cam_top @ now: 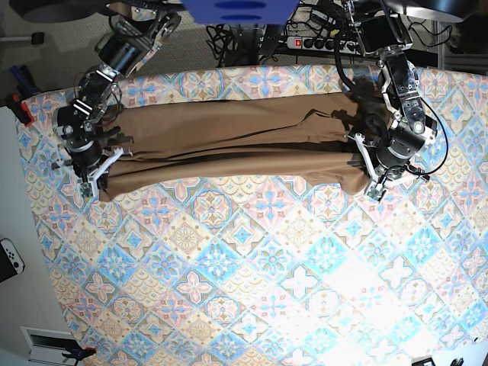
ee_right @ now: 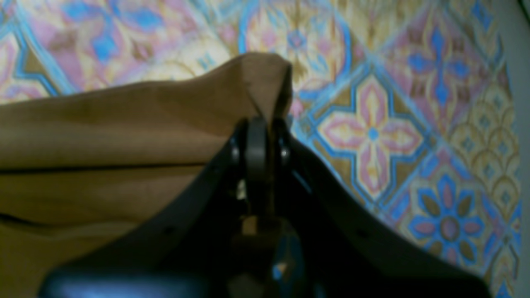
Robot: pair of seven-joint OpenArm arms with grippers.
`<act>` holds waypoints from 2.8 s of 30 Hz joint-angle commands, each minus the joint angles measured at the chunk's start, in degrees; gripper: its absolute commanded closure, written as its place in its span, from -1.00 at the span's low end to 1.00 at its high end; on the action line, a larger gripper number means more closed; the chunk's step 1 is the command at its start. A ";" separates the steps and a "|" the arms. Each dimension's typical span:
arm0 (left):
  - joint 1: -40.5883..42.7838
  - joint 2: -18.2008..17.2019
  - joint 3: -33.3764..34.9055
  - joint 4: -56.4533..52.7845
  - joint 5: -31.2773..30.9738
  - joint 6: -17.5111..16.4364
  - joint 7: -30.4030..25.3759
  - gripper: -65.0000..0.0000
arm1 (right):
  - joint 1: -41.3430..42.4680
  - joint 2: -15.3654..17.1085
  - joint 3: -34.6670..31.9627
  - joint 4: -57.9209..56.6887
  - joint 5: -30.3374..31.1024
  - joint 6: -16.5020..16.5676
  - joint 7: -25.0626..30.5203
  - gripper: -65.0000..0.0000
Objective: Layout the t-shirt on the table in an organized manner, then fold the t-shirt properly
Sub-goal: 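Lift the shirt with both grippers and fold it lengthwise toward the robot, then move the left gripper to the folded shirt's end and grasp it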
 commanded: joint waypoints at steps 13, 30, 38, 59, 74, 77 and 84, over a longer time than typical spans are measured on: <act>-0.55 -0.51 -0.02 0.94 0.21 0.32 -0.55 1.00 | -2.72 -2.02 1.81 10.01 3.49 -0.53 1.68 1.00; 0.15 -0.42 0.16 0.94 0.21 0.32 -0.55 1.00 | -8.87 -5.54 1.90 15.90 3.66 -0.53 1.68 1.00; 0.15 -0.42 0.16 0.94 0.21 0.32 -0.55 1.00 | -11.77 -5.72 1.90 17.83 3.75 -0.53 1.68 1.00; 3.84 -0.59 1.65 3.67 0.30 0.32 -0.46 1.00 | -17.22 -5.72 1.90 10.44 10.08 -0.53 1.77 1.00; 12.28 -0.33 15.80 5.51 21.93 0.32 -0.81 1.00 | -17.13 -5.72 1.64 9.39 10.08 -0.53 1.77 1.00; 13.51 -0.33 15.98 5.51 22.72 0.32 -0.90 1.00 | -17.13 -5.72 1.64 9.39 10.08 -0.53 1.77 1.00; 13.51 -0.51 12.55 3.05 22.54 0.32 -0.90 1.00 | -17.13 -5.63 1.64 7.37 10.08 -0.53 2.03 1.00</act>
